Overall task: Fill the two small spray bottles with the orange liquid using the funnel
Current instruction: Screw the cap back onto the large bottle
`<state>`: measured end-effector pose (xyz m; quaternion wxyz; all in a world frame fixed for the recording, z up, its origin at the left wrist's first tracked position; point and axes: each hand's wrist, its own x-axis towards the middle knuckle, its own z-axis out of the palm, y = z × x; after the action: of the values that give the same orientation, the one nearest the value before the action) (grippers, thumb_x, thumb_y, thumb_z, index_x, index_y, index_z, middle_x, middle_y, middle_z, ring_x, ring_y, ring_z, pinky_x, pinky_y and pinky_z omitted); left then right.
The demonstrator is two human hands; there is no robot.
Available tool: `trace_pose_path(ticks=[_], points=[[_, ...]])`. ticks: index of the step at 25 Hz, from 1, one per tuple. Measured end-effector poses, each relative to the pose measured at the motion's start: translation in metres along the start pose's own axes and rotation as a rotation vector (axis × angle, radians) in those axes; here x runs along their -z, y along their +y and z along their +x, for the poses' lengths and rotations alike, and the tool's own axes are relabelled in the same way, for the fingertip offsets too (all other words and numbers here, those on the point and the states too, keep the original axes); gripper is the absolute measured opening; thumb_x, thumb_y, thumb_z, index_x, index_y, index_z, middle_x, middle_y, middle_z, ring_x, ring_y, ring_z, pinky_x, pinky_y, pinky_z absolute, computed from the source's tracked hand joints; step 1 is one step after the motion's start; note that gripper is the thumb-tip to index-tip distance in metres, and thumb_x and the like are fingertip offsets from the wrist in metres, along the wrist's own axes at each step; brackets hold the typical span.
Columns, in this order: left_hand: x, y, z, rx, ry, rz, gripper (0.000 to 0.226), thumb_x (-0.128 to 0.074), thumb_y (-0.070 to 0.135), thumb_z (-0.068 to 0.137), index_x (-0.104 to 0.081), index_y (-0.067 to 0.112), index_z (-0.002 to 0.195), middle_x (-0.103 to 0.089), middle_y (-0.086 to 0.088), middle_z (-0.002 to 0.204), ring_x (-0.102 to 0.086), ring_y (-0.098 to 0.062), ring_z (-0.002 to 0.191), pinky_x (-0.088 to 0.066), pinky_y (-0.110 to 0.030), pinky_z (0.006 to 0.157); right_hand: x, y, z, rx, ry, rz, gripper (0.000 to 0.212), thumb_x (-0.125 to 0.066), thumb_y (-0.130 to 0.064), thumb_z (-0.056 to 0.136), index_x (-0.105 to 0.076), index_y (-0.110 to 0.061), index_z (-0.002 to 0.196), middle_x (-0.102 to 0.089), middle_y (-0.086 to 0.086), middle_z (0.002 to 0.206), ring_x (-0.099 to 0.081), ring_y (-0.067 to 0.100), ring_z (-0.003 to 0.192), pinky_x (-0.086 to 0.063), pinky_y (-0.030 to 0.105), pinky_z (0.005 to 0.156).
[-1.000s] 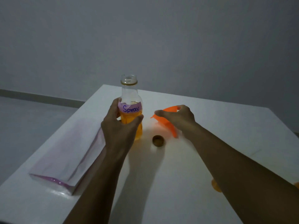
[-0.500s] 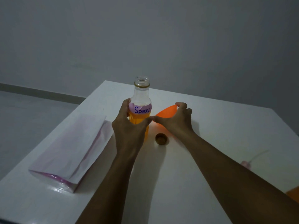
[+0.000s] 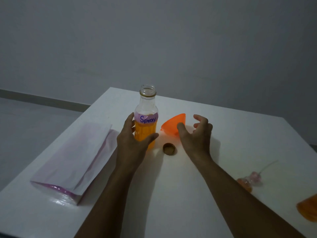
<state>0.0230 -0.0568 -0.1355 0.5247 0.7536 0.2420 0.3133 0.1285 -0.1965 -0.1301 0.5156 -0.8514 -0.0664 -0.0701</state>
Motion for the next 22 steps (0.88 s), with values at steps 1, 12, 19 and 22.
trace_pose_path(ticks=[1,12,19,22], points=[[0.001,-0.002,-0.001,0.007,-0.015,0.013,0.080,-0.080,0.036,0.073,-0.038,0.028,0.141,-0.051,0.005,0.140,-0.051,-0.015,0.122,-0.046,-0.032,0.093,0.003,0.003,-0.011,0.071,0.043,0.006,0.045,-0.072,-0.033,0.081,-0.050,-0.026,0.119,-0.048,0.001,0.121,-0.054,0.019,0.107,-0.055,0.032,0.080],[0.006,-0.007,-0.010,0.034,-0.108,0.139,0.067,-0.067,0.043,0.083,-0.038,0.022,0.140,-0.052,0.000,0.139,-0.054,-0.023,0.122,-0.043,-0.030,0.094,0.010,-0.004,-0.038,0.355,-0.417,-0.336,0.026,-0.070,-0.034,0.088,-0.058,-0.026,0.110,-0.057,-0.003,0.107,-0.061,0.015,0.098,-0.054,0.026,0.080],[0.005,0.005,-0.007,0.098,-0.135,0.149,0.061,-0.069,0.031,0.086,-0.040,0.019,0.138,-0.054,-0.003,0.136,-0.054,-0.023,0.121,-0.046,-0.035,0.102,0.034,-0.116,-0.002,0.429,-0.284,0.144,0.027,-0.066,-0.046,0.090,-0.067,-0.025,0.106,-0.071,-0.008,0.091,-0.067,0.008,0.082,-0.055,0.025,0.074],[0.001,0.012,-0.002,0.118,-0.159,0.236,0.056,-0.063,0.032,0.090,-0.040,0.018,0.138,-0.053,-0.004,0.137,-0.053,-0.023,0.123,-0.043,-0.039,0.106,0.030,-0.144,0.012,0.496,-0.374,0.140,0.039,-0.084,-0.040,0.075,-0.065,-0.020,0.103,-0.072,-0.006,0.094,-0.071,0.010,0.086,-0.060,0.027,0.079]])
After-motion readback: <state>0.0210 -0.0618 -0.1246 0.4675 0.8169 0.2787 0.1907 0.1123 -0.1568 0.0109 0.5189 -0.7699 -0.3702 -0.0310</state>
